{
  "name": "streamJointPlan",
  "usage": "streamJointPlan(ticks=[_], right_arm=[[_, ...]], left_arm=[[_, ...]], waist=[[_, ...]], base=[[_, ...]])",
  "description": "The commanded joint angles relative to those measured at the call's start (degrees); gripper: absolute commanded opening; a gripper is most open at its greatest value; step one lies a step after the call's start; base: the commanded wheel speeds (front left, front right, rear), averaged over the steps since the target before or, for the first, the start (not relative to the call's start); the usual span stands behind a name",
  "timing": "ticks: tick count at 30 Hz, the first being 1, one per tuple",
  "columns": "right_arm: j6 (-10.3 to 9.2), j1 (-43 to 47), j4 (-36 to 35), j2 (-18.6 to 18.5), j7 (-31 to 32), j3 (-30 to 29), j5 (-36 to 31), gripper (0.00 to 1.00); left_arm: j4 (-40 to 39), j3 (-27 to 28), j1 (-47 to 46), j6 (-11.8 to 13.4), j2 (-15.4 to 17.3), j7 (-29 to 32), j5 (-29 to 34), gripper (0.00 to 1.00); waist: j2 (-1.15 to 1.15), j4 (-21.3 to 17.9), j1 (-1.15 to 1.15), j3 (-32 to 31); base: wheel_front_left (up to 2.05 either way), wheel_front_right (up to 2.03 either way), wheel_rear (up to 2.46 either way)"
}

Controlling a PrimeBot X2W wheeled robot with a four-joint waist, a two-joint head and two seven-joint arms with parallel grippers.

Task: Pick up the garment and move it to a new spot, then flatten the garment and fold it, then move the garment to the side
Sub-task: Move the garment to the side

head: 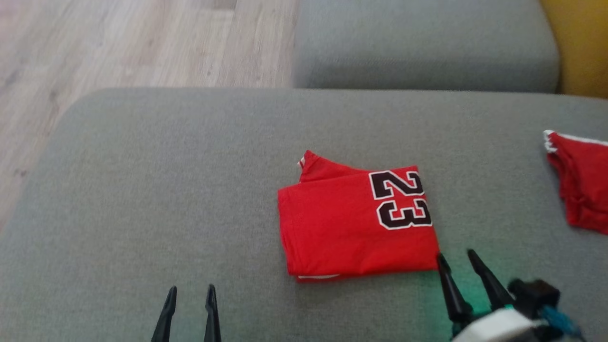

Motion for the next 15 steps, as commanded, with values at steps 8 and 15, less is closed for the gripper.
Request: streamJointPlan(ticks=[8,15], right_arm=[[-0.04,-14.26,5.89,-3.78,7.76,3.76,9.66,1.0],[-0.04,-19.31,13.24,-2.81,15.16,4.98,12.77,0.47]], left_arm=[[-3.88,-0.44,-6.15,2.06,-0.49,-0.55,-1.37,1.0],[-5.81,-1.16,-7.47,2.17,-0.49,-0.55,-0.69,1.0]], waist=[[0.0,1.76,-0.01,6.1],[0.0,2.53,-0.01,7.22]], base=[[0.0,0.0,0.0],[0.0,0.0,0.0]])
